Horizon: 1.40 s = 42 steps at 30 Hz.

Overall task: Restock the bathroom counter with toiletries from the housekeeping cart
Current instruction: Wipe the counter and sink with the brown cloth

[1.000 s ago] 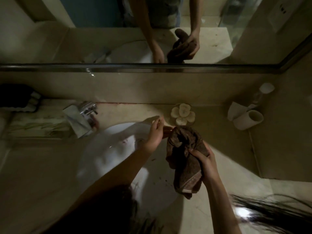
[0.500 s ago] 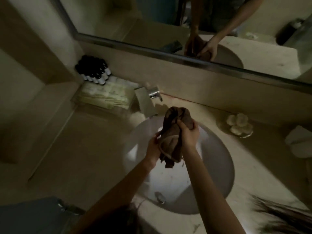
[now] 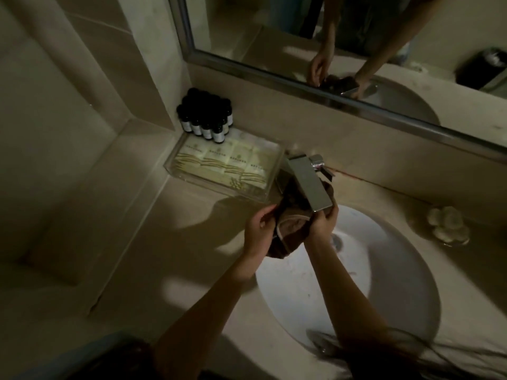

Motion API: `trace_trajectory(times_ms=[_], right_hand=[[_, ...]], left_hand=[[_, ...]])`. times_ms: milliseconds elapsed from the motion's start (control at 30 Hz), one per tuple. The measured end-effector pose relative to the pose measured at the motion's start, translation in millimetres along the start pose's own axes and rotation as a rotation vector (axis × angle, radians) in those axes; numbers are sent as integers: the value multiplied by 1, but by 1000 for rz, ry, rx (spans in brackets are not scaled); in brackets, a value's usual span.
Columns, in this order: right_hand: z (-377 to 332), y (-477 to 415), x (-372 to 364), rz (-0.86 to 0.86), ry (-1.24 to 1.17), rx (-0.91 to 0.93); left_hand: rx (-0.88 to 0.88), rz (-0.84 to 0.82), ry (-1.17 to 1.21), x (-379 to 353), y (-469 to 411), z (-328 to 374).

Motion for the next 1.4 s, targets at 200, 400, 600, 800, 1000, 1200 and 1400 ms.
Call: trace_trajectory(times_ms=[200, 400, 600, 800, 1000, 1200, 1400], right_hand=[[13, -11, -29, -143, 413, 186], [-6, -16, -20, -324, 605, 183], [-36, -47, -27, -576, 1044, 258], [-92, -74, -18, -306, 881, 463], [-103, -95, -38, -472, 772, 535], [-90, -97, -31, -644, 923, 547], [-94, -110, -50, -707, 388, 305]], left_hand=[[-97, -193, -157, -24, -6, -2], [-172, -256, -347, -51, -14, -9], [-126, -320, -280, -92, 3, -13], [-355, -221, -360, -117, 5, 25], [-558, -136, -641, -139, -16, 54], [-601, -122, -683, -151, -10, 27], [-622, -142, -776, -148, -14, 47]])
Point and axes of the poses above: each hand's wrist, its own y-axis away from the middle knuckle, its own x-axis out of the back of the hand, z = x × y, the point moved 8 cm from there along -y, towards the middle knuckle, and after that the axes turned 14 degrees about -y, right-handed, at the moved point
